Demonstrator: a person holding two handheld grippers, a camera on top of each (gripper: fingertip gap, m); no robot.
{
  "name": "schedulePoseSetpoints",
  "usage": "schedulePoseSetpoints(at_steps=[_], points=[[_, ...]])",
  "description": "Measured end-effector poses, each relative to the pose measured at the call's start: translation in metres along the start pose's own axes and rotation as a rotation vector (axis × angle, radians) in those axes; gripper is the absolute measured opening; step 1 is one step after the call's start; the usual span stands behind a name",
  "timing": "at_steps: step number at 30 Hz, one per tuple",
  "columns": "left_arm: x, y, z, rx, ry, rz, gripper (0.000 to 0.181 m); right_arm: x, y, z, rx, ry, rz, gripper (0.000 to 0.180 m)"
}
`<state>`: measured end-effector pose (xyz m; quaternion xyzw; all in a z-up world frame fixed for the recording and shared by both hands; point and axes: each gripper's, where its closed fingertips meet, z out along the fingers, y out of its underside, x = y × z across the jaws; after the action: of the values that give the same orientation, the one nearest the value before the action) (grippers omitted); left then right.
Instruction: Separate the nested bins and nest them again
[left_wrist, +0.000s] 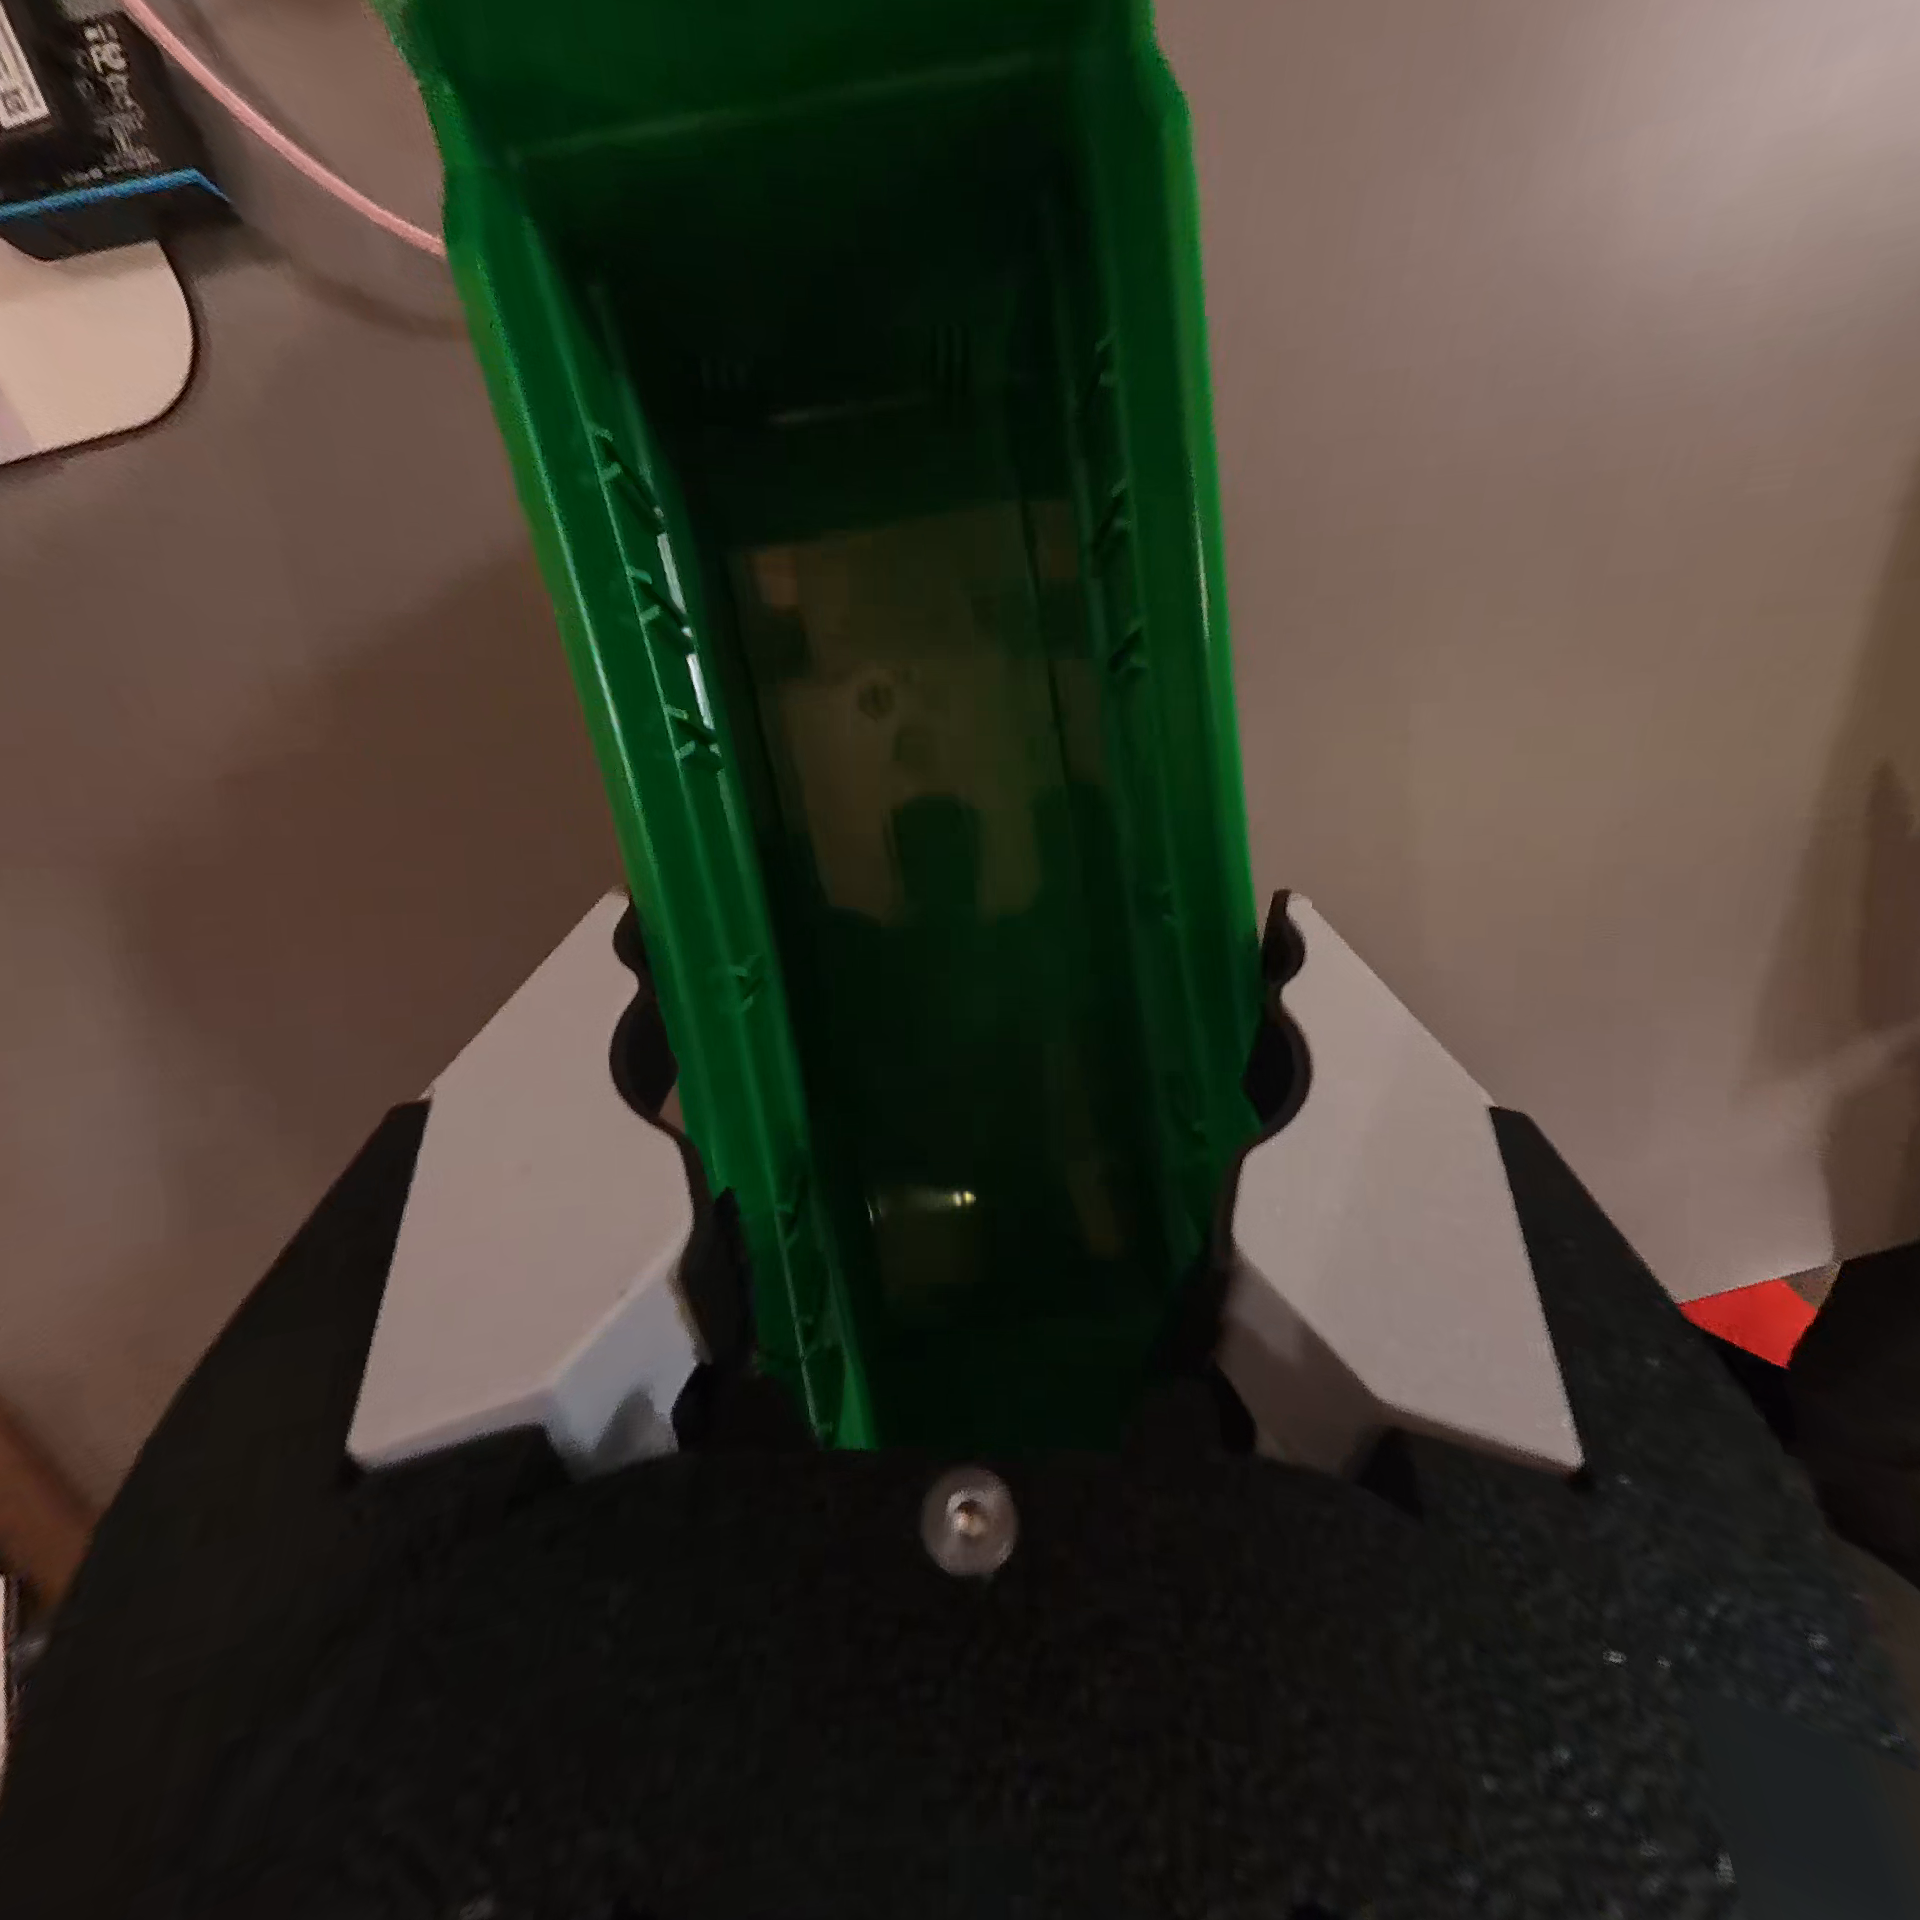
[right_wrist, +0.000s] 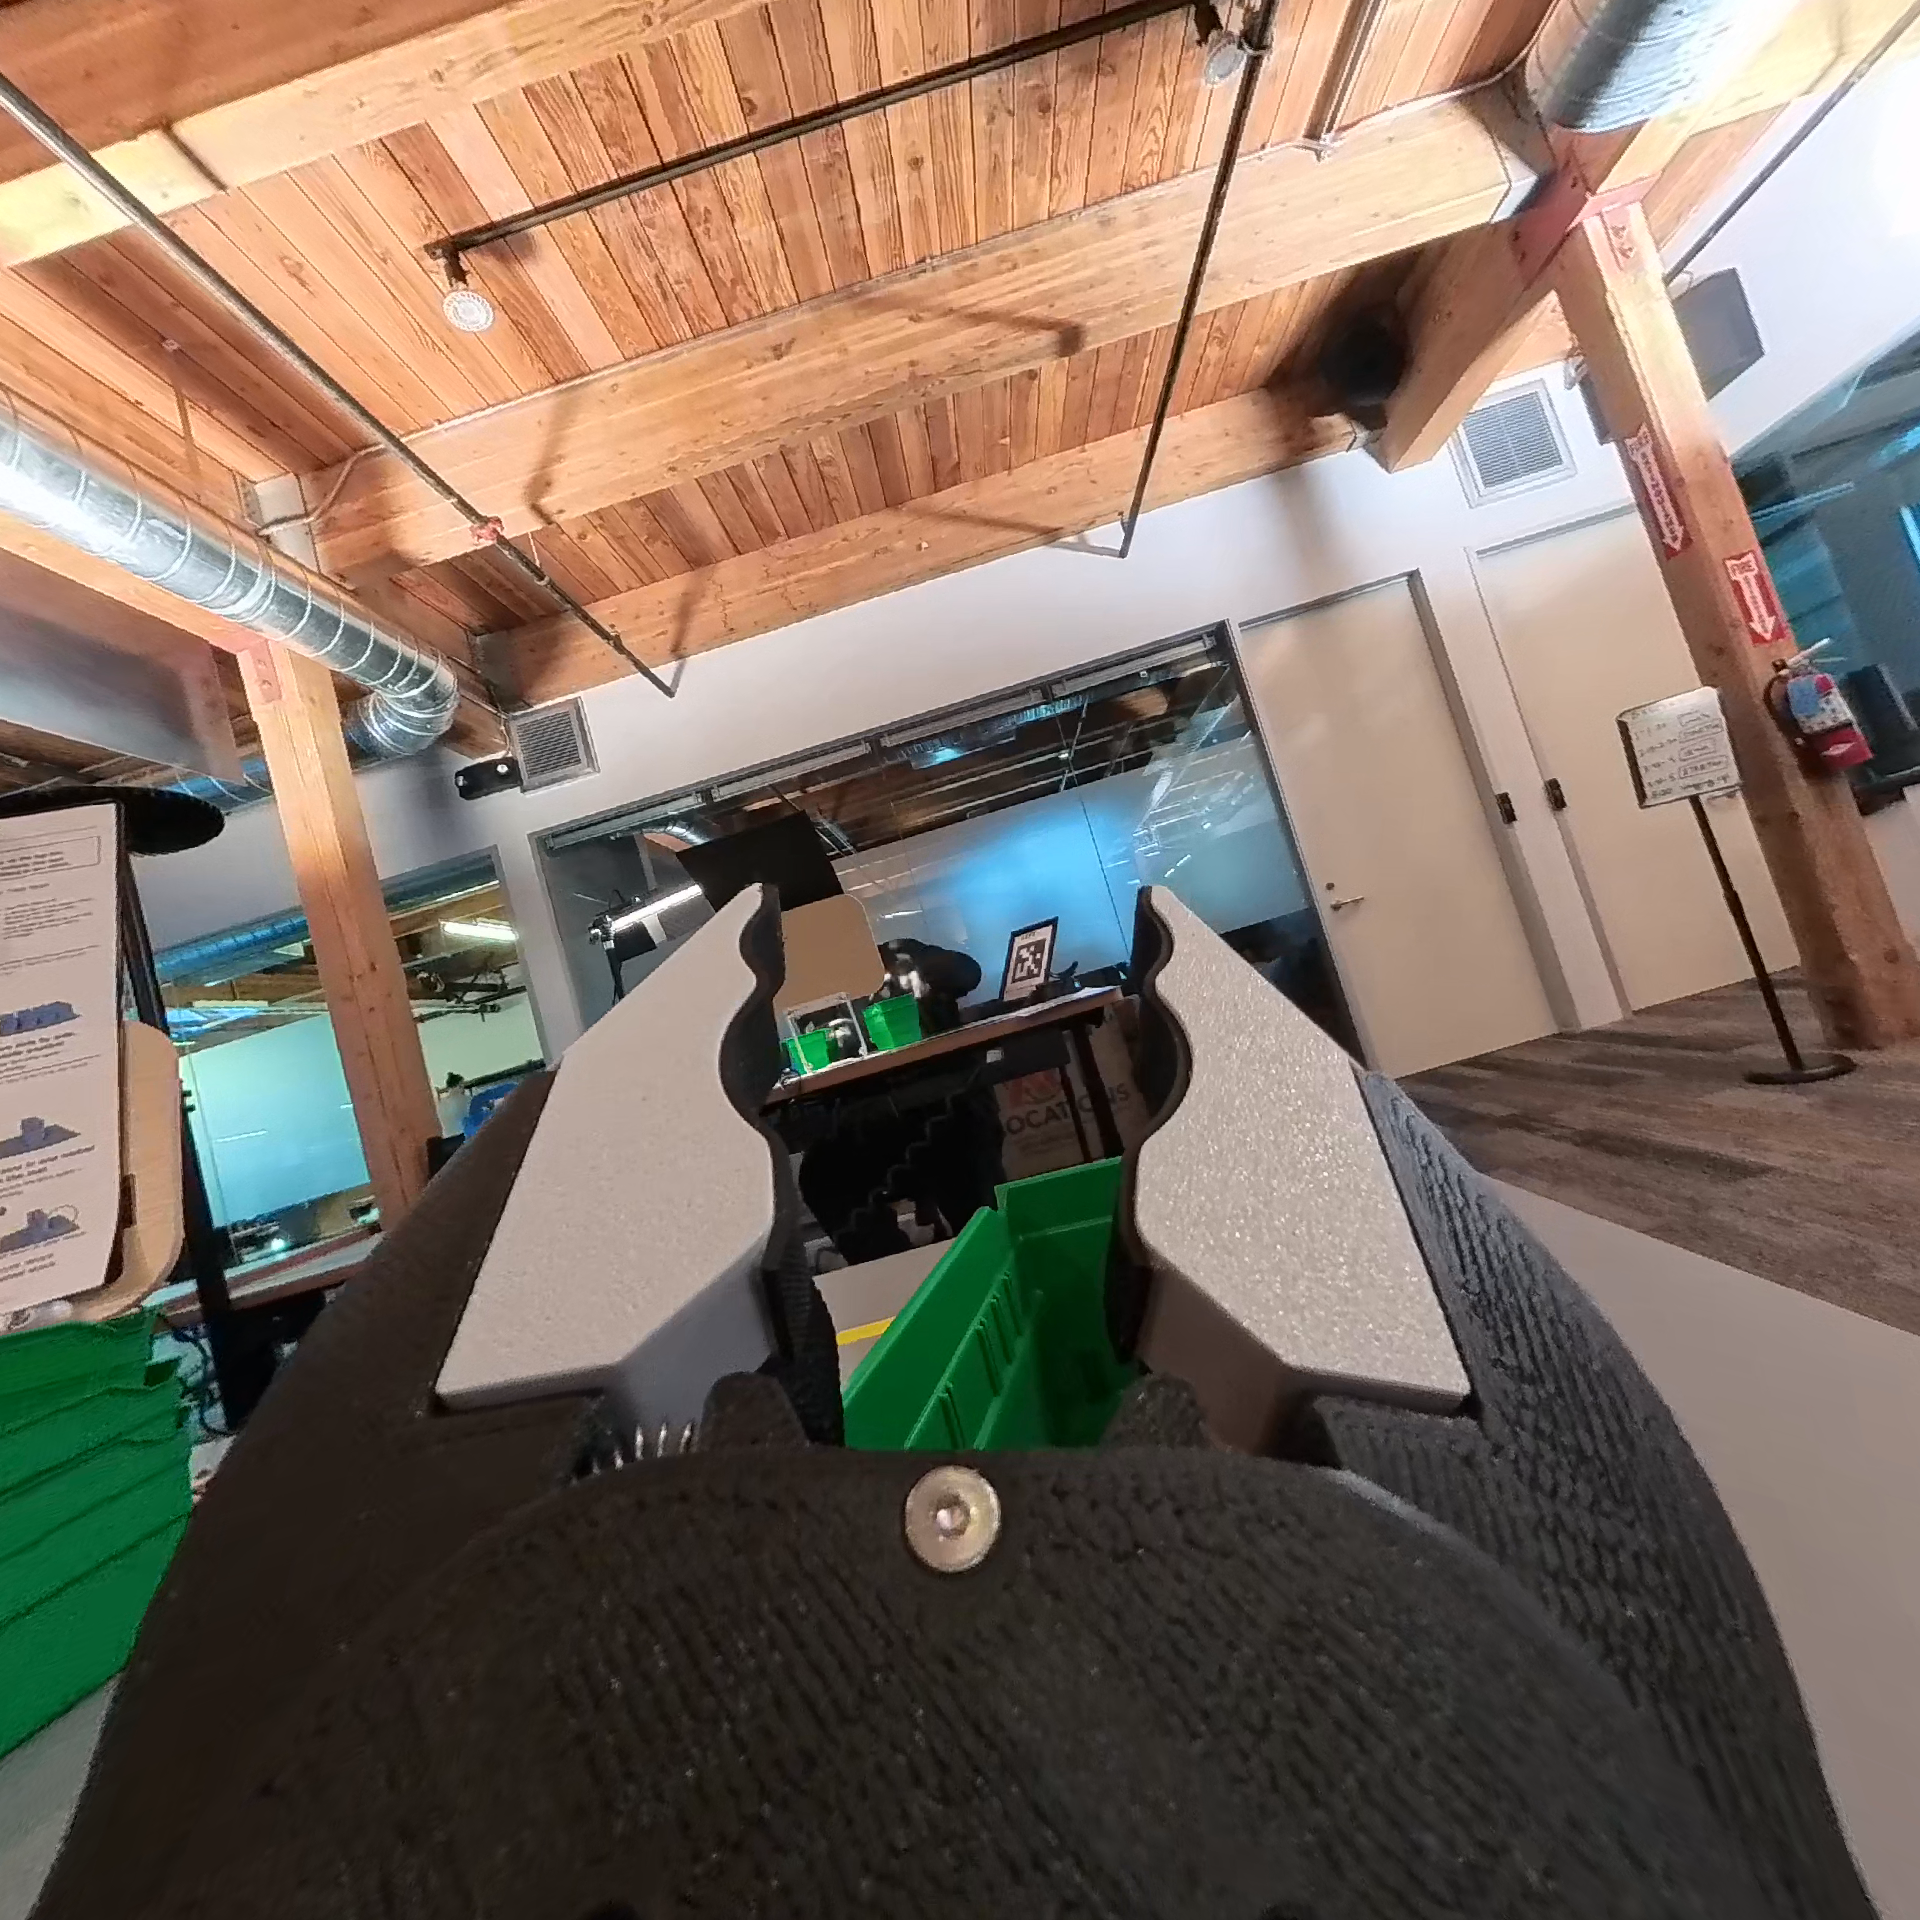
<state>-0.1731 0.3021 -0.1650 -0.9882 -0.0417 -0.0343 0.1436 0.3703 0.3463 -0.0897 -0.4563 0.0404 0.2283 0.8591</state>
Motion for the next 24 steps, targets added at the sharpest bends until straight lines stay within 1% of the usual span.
schedulePoseSetpoints(at_steps=[3, 8, 11, 20, 24], points=[[0.000, -0.002, -0.005, 0.035, 0.003, -0.003, 0.111, 0.001, 0.000, 0.000, -0.001, 0.001, 0.003, 0.067], [-0.004, -0.009, -0.012, 0.151, -0.008, -0.004, 0.110, 0.001, 0.001, 0.001, -0.004, 0.001, 0.011, 0.067], [-0.004, -0.005, -0.009, 0.140, 0.004, -0.012, 0.111, 0.002, 0.001, 0.000, -0.005, 0.003, 0.019, 0.067], [0.001, -0.005, 0.012, 0.059, -0.079, 0.026, 0.113, 0.002, 0.003, 0.001, -0.011, 0.003, 0.026, 0.067], [-0.001, 0.000, 0.020, 0.028, -0.077, 0.021, 0.114, 0.002, 0.003, 0.001, -0.014, 0.001, 0.032, 0.067]])
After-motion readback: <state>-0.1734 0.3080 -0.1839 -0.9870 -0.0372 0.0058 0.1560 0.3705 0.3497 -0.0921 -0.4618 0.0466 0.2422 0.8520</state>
